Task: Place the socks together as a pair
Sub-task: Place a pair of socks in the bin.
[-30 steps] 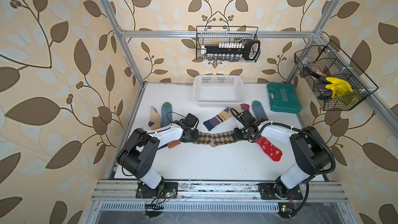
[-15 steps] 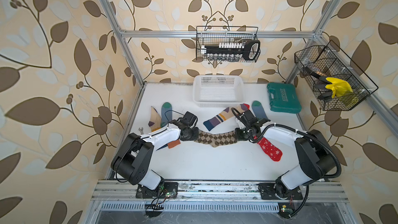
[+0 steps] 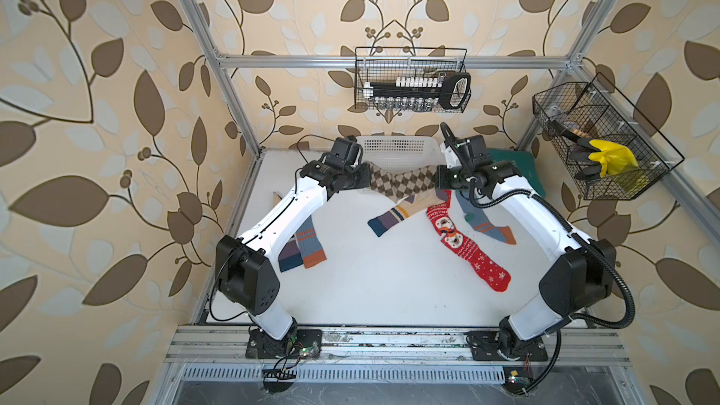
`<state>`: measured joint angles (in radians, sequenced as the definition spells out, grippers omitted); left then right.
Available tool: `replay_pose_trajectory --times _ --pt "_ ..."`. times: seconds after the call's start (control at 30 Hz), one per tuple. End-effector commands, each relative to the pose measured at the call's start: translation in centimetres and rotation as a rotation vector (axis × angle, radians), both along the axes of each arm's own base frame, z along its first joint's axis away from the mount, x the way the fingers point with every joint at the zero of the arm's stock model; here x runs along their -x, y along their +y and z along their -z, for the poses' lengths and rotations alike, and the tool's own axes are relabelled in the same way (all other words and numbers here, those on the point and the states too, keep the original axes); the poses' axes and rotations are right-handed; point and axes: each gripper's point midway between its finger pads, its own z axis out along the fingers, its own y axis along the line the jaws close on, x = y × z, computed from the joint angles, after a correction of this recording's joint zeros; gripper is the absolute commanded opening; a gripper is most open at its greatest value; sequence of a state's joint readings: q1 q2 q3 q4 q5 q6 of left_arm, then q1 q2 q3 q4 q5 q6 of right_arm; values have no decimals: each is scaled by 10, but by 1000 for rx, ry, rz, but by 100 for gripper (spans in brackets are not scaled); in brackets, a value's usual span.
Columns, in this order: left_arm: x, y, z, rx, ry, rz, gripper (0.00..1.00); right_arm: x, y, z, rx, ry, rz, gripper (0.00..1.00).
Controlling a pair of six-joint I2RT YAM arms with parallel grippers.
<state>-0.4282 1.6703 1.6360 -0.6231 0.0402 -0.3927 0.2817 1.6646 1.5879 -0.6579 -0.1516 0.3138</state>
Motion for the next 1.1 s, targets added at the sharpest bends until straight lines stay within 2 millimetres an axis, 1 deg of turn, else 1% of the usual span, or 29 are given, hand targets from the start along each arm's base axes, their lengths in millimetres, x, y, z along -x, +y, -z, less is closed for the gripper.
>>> replay_pose_trajectory --times 0.0,0.03,0.1,0.17,0.2,0.27,0.4,0.5,0.63,0.73,0.83,0.87,0.9,0.93,1.0,1.07 --pt "-24 16 5 -107 19 -35 0 -22 -5 17 3 73 -6 0" --pt "-33 17 4 -117 16 -41 0 -31 -5 19 -3 79 -4 0" --pt "-52 19 9 -143 30 -60 0 -50 -4 24 -16 93 -1 0" --pt "-68 21 15 -170 36 -75 0 -64 1 33 -29 106 -12 0" --pt "-78 20 15 -179 26 -83 0 -69 2 39 -29 115 -16 0" --pt "-91 21 23 -197 22 -93 0 -78 4 53 -16 130 -20 0" --pt "-115 22 53 -207 43 -107 0 -98 -1 81 -23 163 -9 0" --pt "-128 23 79 -221 80 -111 0 -109 -2 96 -23 192 -10 0" --pt "-138 24 104 -249 117 -116 0 -117 -1 117 -16 221 -6 0" --pt "-143 25 118 -264 125 -122 0 -119 -2 134 -1 247 -1 0" --pt "-146 24 125 -268 123 -118 0 -121 -4 144 5 261 2 0" --pt "-147 24 125 -268 122 -118 0 -122 -3 146 6 264 2 3" --pt "-147 24 126 -267 120 -115 2 -123 -3 148 6 266 3 8" --pt "-148 23 126 -266 118 -114 8 -123 -4 149 8 267 5 12" --pt "-149 18 123 -253 99 -93 28 -123 -4 148 11 263 5 22" --pt "-147 12 110 -244 57 -73 41 -123 -4 139 10 233 2 30"
